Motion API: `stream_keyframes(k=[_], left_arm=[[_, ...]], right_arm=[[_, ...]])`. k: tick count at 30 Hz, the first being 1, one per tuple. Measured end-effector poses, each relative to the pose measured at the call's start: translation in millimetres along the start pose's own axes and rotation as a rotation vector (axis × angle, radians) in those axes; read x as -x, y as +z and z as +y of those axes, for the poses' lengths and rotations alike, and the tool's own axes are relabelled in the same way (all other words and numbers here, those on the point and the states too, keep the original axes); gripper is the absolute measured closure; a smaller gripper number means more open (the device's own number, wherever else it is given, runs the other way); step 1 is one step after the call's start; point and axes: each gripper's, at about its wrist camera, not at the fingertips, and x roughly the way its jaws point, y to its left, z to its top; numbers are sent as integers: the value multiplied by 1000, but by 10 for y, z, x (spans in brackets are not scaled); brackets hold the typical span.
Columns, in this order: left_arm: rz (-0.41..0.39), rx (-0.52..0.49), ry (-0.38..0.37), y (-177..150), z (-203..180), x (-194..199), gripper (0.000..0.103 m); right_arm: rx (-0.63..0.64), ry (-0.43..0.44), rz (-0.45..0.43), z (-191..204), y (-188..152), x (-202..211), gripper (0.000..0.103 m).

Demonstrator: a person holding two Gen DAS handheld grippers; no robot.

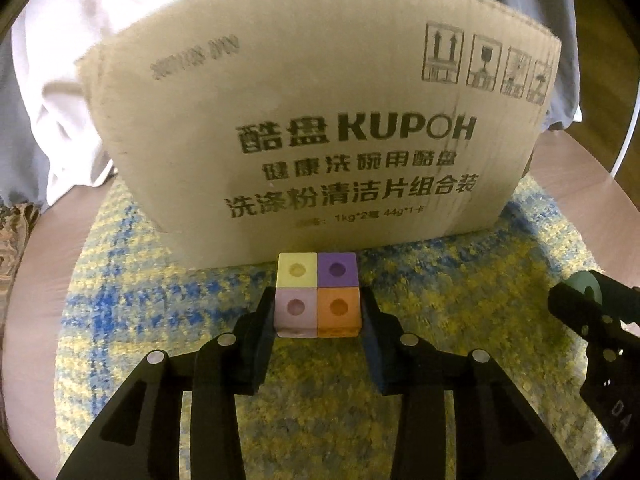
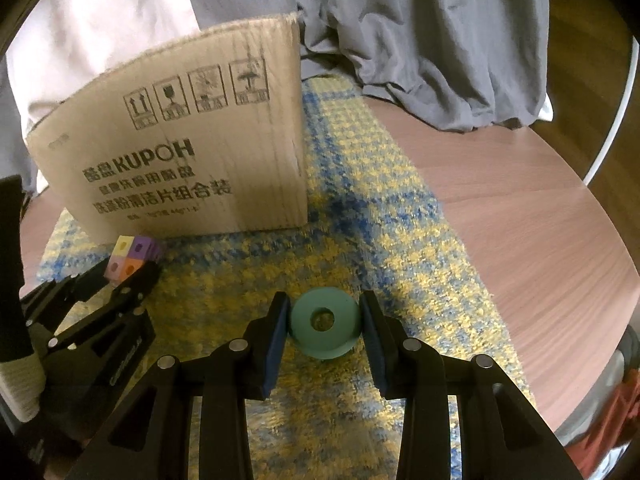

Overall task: Organize objects
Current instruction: 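Grasp the cube block with the left tool while the right tool grasps the teal ring, then carry the cube block and ring up over the box with both tools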

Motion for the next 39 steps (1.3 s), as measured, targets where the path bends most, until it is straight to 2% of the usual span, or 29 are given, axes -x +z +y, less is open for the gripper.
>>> stream_keyframes(k=[9,12,17,20,30,39], left_arm=[[-18,-3,12,22,73,327,64],[-37,-6,11,96,-91,456,64],[-76,-10,8,238,4,683,64],[-95,-13,10,175,64,821,64],[-136,3,14,425,250,964,64],[-178,10,11,632,309,1156,64]], right_arm=[[16,17,-57,19,100,306,67],[20,23,-75,24,138,400,67],[26,33,-105,53,209,556,67],[34,39,-125,84,257,663,67],[74,45,-199,190,456,1028,67],[89,67,-227,237,665,1228,67]])
